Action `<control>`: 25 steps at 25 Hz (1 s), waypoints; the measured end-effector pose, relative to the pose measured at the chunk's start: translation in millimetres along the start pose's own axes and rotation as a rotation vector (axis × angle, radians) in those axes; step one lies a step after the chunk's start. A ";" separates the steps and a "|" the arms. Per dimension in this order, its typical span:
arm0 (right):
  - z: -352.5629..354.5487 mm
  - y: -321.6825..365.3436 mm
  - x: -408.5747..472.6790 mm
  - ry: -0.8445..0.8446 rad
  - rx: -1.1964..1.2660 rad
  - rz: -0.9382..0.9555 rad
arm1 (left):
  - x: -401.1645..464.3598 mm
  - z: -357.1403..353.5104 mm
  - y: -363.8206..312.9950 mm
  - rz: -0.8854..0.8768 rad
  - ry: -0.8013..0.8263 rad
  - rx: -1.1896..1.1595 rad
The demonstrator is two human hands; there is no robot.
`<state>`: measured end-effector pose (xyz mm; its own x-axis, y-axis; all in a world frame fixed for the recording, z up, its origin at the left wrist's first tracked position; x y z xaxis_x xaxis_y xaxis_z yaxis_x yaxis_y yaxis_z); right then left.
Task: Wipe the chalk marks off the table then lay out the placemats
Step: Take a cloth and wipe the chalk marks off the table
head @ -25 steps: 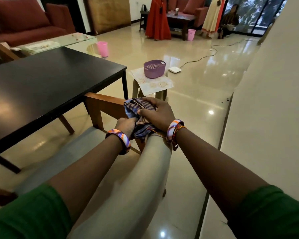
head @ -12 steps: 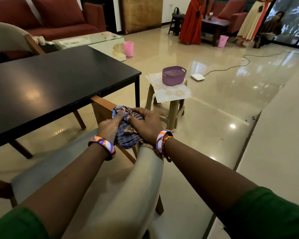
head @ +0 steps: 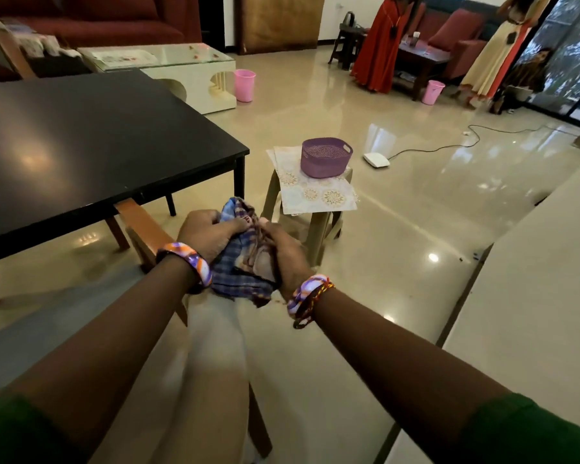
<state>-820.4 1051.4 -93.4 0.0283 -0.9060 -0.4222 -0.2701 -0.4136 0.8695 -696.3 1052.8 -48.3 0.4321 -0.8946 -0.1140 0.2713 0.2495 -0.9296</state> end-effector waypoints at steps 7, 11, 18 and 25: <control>87.6 70.7 79.5 -0.120 -0.227 0.037 | 33.7 -81.8 -17.5 0.133 0.094 -0.127; 134.2 97.2 128.3 -0.145 -0.305 0.043 | 57.1 -129.9 -39.7 0.122 0.121 -0.012; 223.7 136.8 201.0 0.095 -0.251 -0.203 | 108.0 -271.4 -115.7 0.006 0.207 -0.112; 249.8 194.7 290.5 0.129 -0.108 -0.193 | 191.0 -342.9 -115.1 0.313 0.090 -0.437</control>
<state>-1105.3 730.0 -110.8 0.1940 -0.8105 -0.5526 -0.1441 -0.5808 0.8012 -939.9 726.1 -83.3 0.3545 -0.8353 -0.4202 -0.2492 0.3487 -0.9035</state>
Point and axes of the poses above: each hand's wrist, its own x-axis towards the middle knuckle, its own z-axis out of the back of the hand, y = z × x, the point moved 7 cm from there along x, towards the middle knuckle, and after that the axes turned 10 degrees about -y, right-handed, at the moved point
